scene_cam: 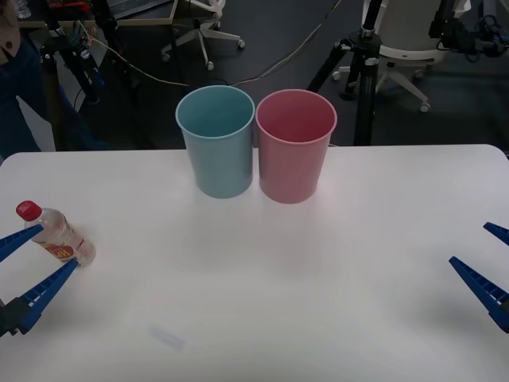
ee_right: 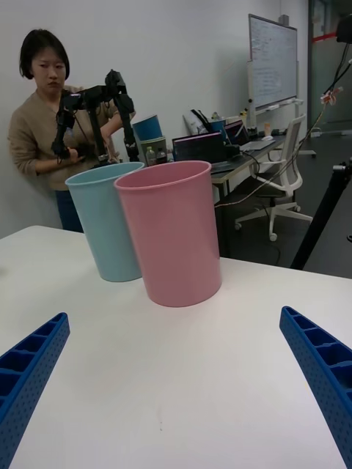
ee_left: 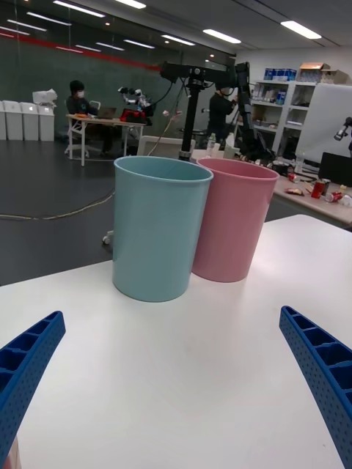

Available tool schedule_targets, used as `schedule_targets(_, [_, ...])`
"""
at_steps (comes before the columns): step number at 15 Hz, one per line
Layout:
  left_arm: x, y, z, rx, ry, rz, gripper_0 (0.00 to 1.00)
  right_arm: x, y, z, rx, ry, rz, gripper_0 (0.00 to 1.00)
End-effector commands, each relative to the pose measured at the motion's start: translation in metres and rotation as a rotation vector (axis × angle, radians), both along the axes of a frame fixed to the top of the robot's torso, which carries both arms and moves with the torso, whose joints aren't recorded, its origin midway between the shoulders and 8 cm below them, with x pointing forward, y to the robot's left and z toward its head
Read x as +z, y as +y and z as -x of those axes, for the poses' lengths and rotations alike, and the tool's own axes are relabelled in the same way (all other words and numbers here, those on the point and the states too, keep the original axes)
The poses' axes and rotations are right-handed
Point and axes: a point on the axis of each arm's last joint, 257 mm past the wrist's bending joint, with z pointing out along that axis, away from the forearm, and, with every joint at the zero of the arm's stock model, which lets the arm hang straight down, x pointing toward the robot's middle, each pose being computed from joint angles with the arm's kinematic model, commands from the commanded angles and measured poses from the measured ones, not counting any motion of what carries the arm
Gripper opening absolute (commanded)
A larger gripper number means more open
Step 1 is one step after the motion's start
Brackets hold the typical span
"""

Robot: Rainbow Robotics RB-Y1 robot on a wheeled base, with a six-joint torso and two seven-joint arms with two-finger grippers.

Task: Grasp the object on the table and drop it into the matching bin: aluminum can to the light blue bin, PET bottle to the pink bin.

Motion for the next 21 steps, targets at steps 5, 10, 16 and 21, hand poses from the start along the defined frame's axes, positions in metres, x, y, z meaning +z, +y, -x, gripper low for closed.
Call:
schedule_targets(5, [-0.018, -0.001, 0.012, 0.012, 0.03, 0.001, 1.0, 0.0, 0.0, 0.0, 0.0, 0.0, 0.0, 1.0])
schedule_targets(10, [-0.032, 0.012, 0.032, 0.074, 0.008, -0.064, 1.0, 0.0, 0.0, 0.0, 0.0, 0.0, 0.0, 1.0])
schedule_targets(16, [-0.061, 0.049, 0.04, 0.243, 0.019, -0.091, 1.0, 0.0, 0.0, 0.0, 0.0, 0.0, 0.0, 1.0])
schedule_targets(21, [-0.085, 0.072, 0.031, 0.314, 0.007, -0.068, 1.0, 0.0, 0.0, 0.0, 0.0, 0.0, 0.0, 1.0])
